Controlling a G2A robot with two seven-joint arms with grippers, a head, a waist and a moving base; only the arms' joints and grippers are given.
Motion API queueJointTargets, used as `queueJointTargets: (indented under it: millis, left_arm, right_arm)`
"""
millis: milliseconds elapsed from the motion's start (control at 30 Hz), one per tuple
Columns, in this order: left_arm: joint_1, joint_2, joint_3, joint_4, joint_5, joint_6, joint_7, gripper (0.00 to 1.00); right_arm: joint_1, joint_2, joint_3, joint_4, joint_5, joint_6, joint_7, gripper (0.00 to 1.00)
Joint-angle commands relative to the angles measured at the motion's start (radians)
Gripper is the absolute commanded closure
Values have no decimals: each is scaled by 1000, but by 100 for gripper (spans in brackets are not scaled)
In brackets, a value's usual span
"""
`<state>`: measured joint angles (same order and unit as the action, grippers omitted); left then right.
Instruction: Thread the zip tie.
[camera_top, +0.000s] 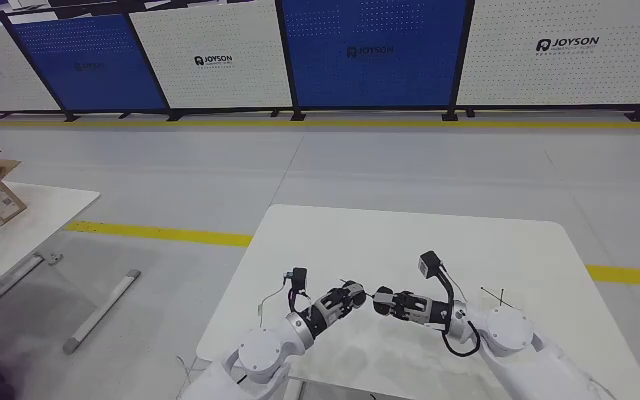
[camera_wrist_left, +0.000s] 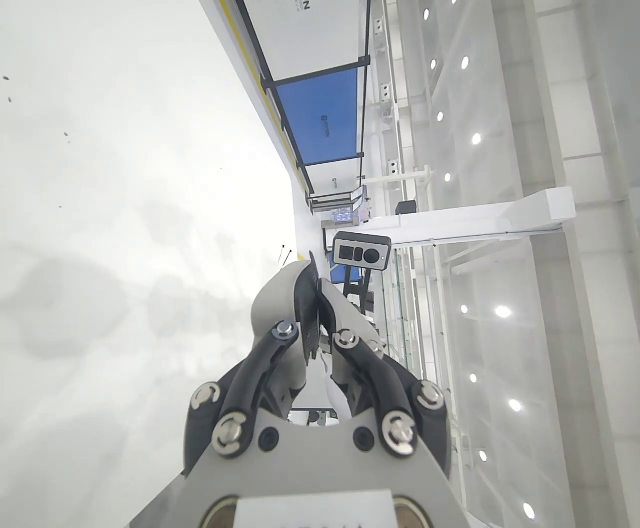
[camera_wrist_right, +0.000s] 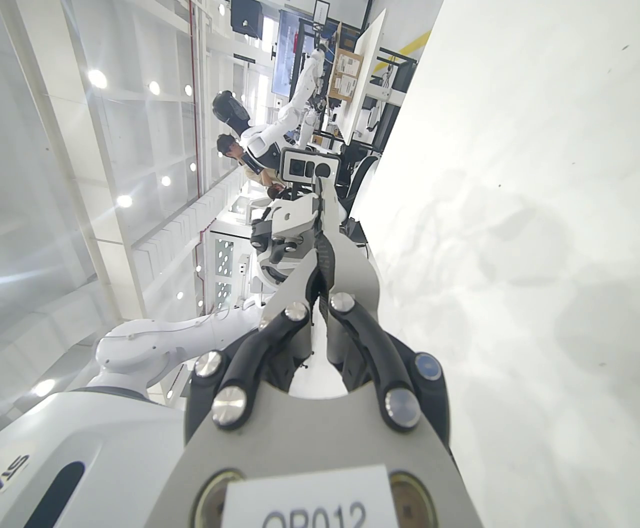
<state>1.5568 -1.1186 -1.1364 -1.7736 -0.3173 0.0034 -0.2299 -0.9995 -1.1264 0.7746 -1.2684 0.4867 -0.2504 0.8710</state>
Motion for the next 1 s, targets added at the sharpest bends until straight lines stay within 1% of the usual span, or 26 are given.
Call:
queueJointTargets:
  millis: [0,67,167,200,233,267,300,333,367,500,633,700,967]
  left_arm:
    - [-1,0,1,2,2,0,-1,97]
    - [-1,-1,2,3,6,-1,-1,100]
    - [-1,-1,4,5,14,-2,-3,100]
    - [-1,-1,4,6,15,-1,-4,97]
    - [-1,-1,4,6,18,-2,-6,84]
    - [0,-1,3,5,20,-3,-8,65]
    - [2,0,2,4,21,-4,-9,63]
    - [4,0,0,2,21,-5,-11,65]
    - [5,0,-3,0,20,-5,-12,69]
    - [11,1,-10,-5,20,-8,-15,76]
    - [13,1,-12,-6,19,-10,-17,96]
    - [13,1,-13,-6,18,-9,-17,100]
    - [11,0,-14,-4,13,-11,-23,100]
  right_arm:
    - [0,0,0,0,0,0,0,100]
    - [0,0,0,0,0,0,0,100]
    - [0,0,0,0,0,0,0,100]
    - [0,0,0,0,0,0,0,100]
    - [0,0,0,0,0,0,0,100]
    - [0,0,0,0,0,0,0,100]
    - [0,0,0,0,0,0,0,100]
    - [0,0,0,0,0,0,0,100]
    - [0,0,0,0,0,0,0,100]
    - [0,0,0,0,0,0,0,100]
    - [0,0,0,0,0,0,0,100]
    - [0,0,0,0,0,0,0,100]
    - [0,0,0,0,0,0,0,100]
